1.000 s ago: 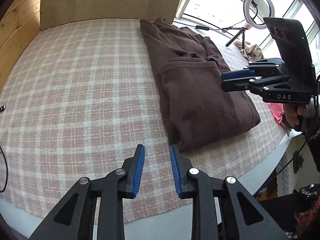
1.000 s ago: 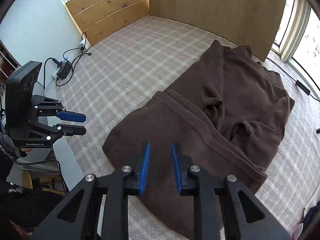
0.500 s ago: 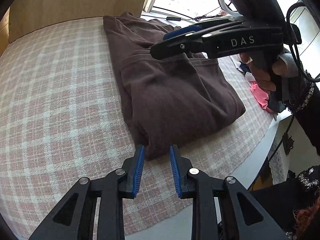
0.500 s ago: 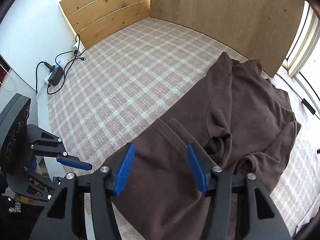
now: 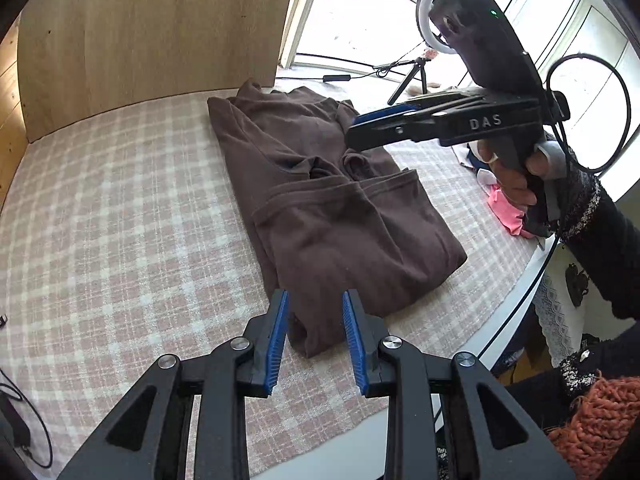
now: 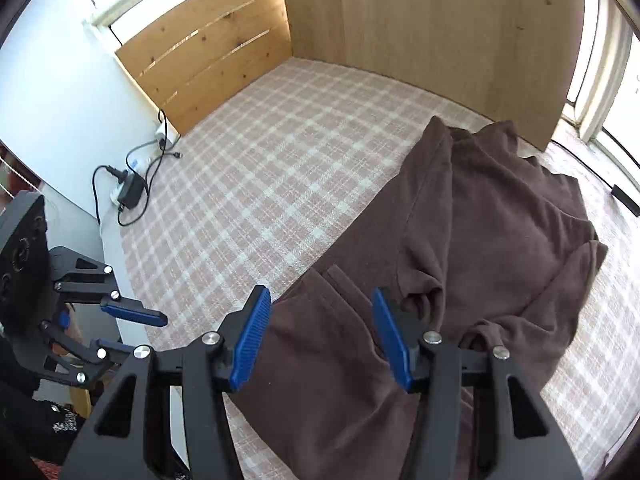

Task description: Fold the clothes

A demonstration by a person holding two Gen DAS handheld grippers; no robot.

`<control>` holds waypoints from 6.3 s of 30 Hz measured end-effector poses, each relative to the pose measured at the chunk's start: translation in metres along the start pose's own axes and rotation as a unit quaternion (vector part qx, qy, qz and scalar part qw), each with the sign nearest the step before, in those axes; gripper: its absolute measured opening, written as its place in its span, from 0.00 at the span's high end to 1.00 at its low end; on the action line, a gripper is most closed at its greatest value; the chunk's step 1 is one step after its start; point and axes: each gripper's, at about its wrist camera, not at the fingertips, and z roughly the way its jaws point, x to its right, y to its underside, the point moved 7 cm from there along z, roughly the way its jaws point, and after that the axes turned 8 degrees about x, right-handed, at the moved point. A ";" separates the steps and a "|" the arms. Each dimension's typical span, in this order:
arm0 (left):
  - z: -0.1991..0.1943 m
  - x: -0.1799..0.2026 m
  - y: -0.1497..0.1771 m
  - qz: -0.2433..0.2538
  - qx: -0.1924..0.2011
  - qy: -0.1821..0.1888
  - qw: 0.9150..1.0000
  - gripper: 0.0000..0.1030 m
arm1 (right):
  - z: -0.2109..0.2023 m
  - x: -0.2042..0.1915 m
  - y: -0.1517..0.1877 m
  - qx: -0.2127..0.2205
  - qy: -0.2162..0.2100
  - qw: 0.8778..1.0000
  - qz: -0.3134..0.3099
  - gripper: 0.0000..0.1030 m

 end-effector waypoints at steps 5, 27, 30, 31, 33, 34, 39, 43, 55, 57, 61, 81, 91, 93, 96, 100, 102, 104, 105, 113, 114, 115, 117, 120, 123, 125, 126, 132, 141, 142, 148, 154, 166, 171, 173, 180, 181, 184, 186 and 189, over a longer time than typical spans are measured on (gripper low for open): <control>-0.007 -0.024 -0.074 0.033 0.019 -0.032 0.999 0.73 | -0.113 0.054 -0.015 0.082 0.083 0.992 0.041 0.49; 0.252 -0.103 -0.167 0.084 -0.126 -0.055 0.987 0.71 | 0.087 0.247 0.006 -0.084 0.104 0.986 0.099 0.79; 0.237 -0.105 -0.179 0.116 -0.098 -0.070 0.986 0.57 | 0.071 0.257 -0.004 -0.060 0.120 0.988 0.079 0.62; 0.234 -0.106 -0.183 0.126 -0.090 -0.072 0.985 0.44 | 0.068 0.263 -0.007 -0.054 0.129 0.987 0.074 0.40; 0.239 -0.105 -0.184 0.143 -0.094 -0.064 0.983 0.40 | 0.062 0.275 -0.012 -0.042 0.147 0.986 0.065 0.33; 0.247 -0.106 -0.183 0.155 -0.106 -0.072 0.980 0.40 | 0.067 0.278 -0.011 -0.047 0.146 0.986 0.065 0.33; 0.272 -0.104 -0.177 0.173 -0.132 -0.075 0.973 0.45 | 0.091 0.284 -0.007 -0.065 0.122 0.988 0.065 0.34; 0.271 -0.095 -0.178 0.174 -0.125 -0.063 0.975 0.76 | 0.088 0.279 -0.012 -0.047 0.085 0.991 0.090 0.83; 0.125 -0.028 -0.180 0.158 -0.009 -0.025 0.987 0.86 | -0.038 0.190 -0.037 0.096 0.089 0.986 0.098 0.85; 0.092 -0.011 -0.163 0.167 0.009 -0.021 0.986 0.87 | -0.065 0.164 -0.030 0.117 0.094 0.985 0.081 0.85; 0.046 0.017 -0.114 0.166 0.028 -0.007 0.986 0.89 | -0.106 0.111 0.007 0.139 0.115 0.982 0.055 0.85; 0.038 0.071 0.003 0.176 -0.030 0.014 0.984 0.76 | -0.089 0.102 0.153 0.053 0.112 0.972 0.202 0.52; 0.094 0.117 0.040 0.266 -0.095 0.032 0.959 0.90 | -0.049 0.093 0.168 0.044 0.054 0.958 0.277 0.67; 0.096 0.116 0.034 0.251 -0.105 0.035 0.962 1.00 | -0.047 0.090 0.163 0.038 0.058 0.961 0.267 0.83; 0.082 0.120 0.027 0.243 -0.104 0.048 0.963 1.00 | -0.056 0.084 0.156 0.047 0.034 0.960 0.274 0.88; 0.050 0.131 0.019 0.235 -0.085 0.072 0.966 1.00 | -0.082 0.079 0.155 0.066 -0.004 0.952 0.298 0.92; 0.055 0.131 0.033 0.228 -0.103 0.094 0.964 0.97 | -0.078 0.087 0.172 0.044 0.019 0.952 0.304 0.92; 0.077 0.119 0.056 0.223 -0.143 0.065 0.962 0.96 | -0.062 0.097 0.194 -0.010 0.060 0.950 0.305 0.88; 0.082 0.115 0.064 0.213 -0.159 0.051 0.963 0.97 | -0.055 0.103 0.206 -0.037 0.080 0.948 0.305 0.88; 0.068 0.184 0.047 0.292 -0.069 0.086 0.950 0.53 | -0.085 0.114 0.179 0.032 0.073 0.949 0.305 0.47; 0.076 0.195 0.048 0.314 -0.069 0.087 0.943 0.53 | -0.084 0.115 0.173 0.035 0.074 0.950 0.300 0.47; 0.086 0.203 0.052 0.338 -0.070 0.082 0.935 0.53 | -0.083 0.117 0.168 0.037 0.074 0.952 0.296 0.47; 0.112 0.209 0.060 0.385 -0.080 0.063 0.917 0.55 | -0.077 0.119 0.159 0.037 0.079 0.955 0.285 0.47; 0.141 0.195 0.072 0.380 -0.139 0.056 0.913 0.87 | -0.074 0.125 0.157 0.031 0.098 0.958 0.268 0.47; 0.127 0.192 0.058 0.334 -0.141 0.080 0.929 0.94 | -0.084 0.133 0.153 0.043 0.115 0.960 0.250 0.47; 0.111 0.195 0.048 0.328 -0.131 0.085 0.932 0.96 | -0.090 0.139 0.148 0.054 0.123 0.961 0.241 0.48; 0.106 0.197 0.049 0.331 -0.133 0.091 0.930 0.98 | -0.089 0.145 0.144 0.059 0.121 0.960 0.244 0.48; 0.128 0.187 0.084 0.335 -0.188 0.084 0.920 0.98 | -0.054 0.179 0.117 0.074 0.105 0.955 0.268 0.77; 0.095 0.202 0.053 0.311 -0.182 0.086 0.929 0.71 | -0.052 0.174 0.115 0.059 0.088 0.964 0.244 0.79; 0.092 0.213 0.040 0.308 -0.163 0.089 0.933 0.60 | -0.058 0.185 0.114 0.068 0.087 0.959 0.261 0.79; 0.136 0.268 -0.010 0.299 -0.091 0.077 0.947 0.50 | -0.026 0.217 0.116 0.030 0.020 0.940 0.338 0.77; 0.179 0.258 0.014 0.277 -0.138 0.113 0.944 0.93 | -0.012 0.214 0.120 0.028 -0.057 0.922 0.382 0.95; 0.182 0.257 0.035 0.311 -0.137 0.110 0.934 0.94 | -0.027 0.159 0.091 0.035 0.041 0.976 0.209 0.88; 0.162 0.263 0.037 0.333 -0.124 0.098 0.930 0.85 | -0.017 0.196 0.106 -0.017 0.121 0.966 0.229 0.67; 0.131 0.250 0.027 0.293 -0.103 0.098 0.945 0.82 | -0.040 0.188 0.090 0.001 0.155 0.968 0.197 0.66; 0.027 0.094 0.050 0.117 -0.081 -0.032 0.989 0.71 | -0.022 0.021 0.052 -0.004 -0.003 0.999 0.048 0.64; 0.018 0.073 0.055 0.100 -0.081 -0.052 0.990 0.71 | -0.010 -0.008 0.054 -0.017 -0.026 0.999 0.024 0.63; -0.009 0.011 0.071 0.050 -0.079 -0.108 0.990 0.73 | 0.030 -0.076 0.062 -0.054 -0.052 0.996 -0.056 0.63; -0.013 -0.007 0.074 0.037 -0.069 -0.112 0.991 0.73 | 0.060 -0.098 0.068 -0.078 -0.021 0.990 -0.117 0.60; -0.006 -0.013 0.069 0.028 -0.053 -0.088 0.994 0.73 | 0.096 -0.104 0.081 -0.107 0.029 0.977 -0.181 0.53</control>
